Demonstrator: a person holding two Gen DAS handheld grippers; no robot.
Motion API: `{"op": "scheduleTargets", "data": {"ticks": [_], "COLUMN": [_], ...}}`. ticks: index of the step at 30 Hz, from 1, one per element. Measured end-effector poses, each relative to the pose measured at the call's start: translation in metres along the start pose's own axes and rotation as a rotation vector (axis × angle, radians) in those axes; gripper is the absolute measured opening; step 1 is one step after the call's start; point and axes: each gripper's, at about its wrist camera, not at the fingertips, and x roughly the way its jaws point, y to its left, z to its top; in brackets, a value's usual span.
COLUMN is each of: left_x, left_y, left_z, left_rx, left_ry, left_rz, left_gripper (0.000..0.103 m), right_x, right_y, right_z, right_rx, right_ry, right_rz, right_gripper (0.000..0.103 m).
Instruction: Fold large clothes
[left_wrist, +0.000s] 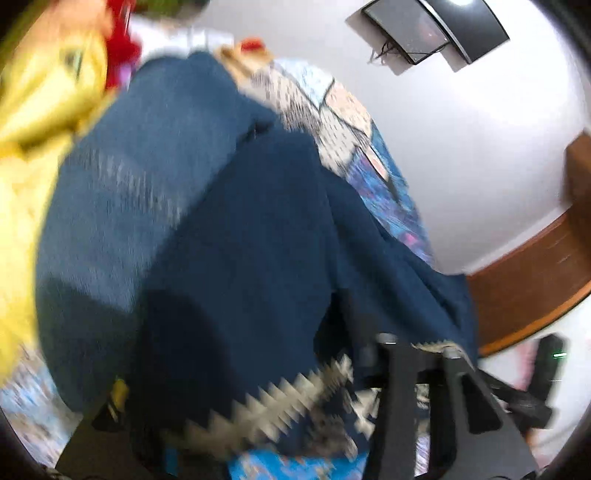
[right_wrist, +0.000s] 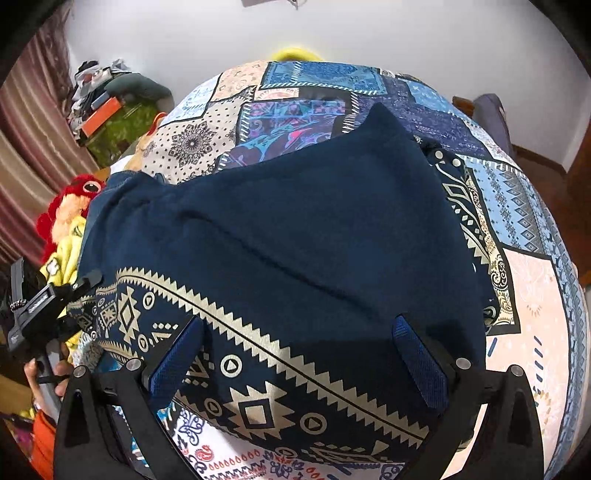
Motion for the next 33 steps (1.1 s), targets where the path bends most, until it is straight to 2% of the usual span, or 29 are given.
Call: {"op": "scheduleTargets", "data": {"ticks": [3, 4, 9, 13, 18, 21, 23, 24, 26, 29, 33], "left_x": [0.009, 0.008, -0.029, -0.063, -0.054, -0.040, -0.032, -0.031, -0.024, -0.015, 0.000], "left_y": [-0.014, -0.020, -0.040, -0.082, -0.133, -0.167, -0.191, -0.199, -0.222, -0.254, -0.291], "left_z": [0.011, 0.015, 0.026, 0.035, 0.034, 0.026, 0.022, 0.020, 0.012, -0.007, -0.050], "left_rx": [0.041, 0.054, 0.095, 0.192, 0.333, 0.422, 0.456, 0.464, 0.496, 0.563, 0.696], "left_ry": [-0.037, -0.051, -0.139, -0.207, -0.172, -0.146, -0.127, -0.120, -0.106, -0.086, -0.039], "left_rz": [0.053, 0.061, -0.001, -0.032, -0.009, 0.028, 0.009, -0.002, -0.030, -0.056, -0.070], "left_gripper": [0.021, 0.020, 0.014, 0.013, 0.013, 0.013, 0.013, 0.013, 0.013, 0.013, 0.013], "right_x": [-0.003, -0.005, -0.011, 0.001, 0.036, 0.035, 0.027, 0.015, -0.005, -0.040, -0.080], "right_y": [0.003, 0.005, 0.028, 0.053, 0.077, 0.084, 0.077, 0.068, 0.049, 0.006, -0.059], "right_z": [0.008, 0.010, 0.023, 0.020, -0.001, -0.005, -0.006, -0.008, -0.015, -0.029, -0.049], "right_rx": [0.018, 0.028, 0.023, -0.042, -0.147, -0.244, -0.264, -0.254, -0.214, -0.145, -0.048], "right_ry": [-0.005, -0.011, -0.063, -0.076, -0.028, 0.006, 0.056, 0.058, 0.028, -0.016, -0.050], "right_rz": [0.014, 0.020, 0.047, 0.014, -0.040, -0.060, -0.017, 0.006, 0.001, -0.045, -0.159], "right_gripper": [0.102, 0.102, 0.102, 0.102, 0.103, 0.103, 0.103, 0.102, 0.102, 0.102, 0.102]}}
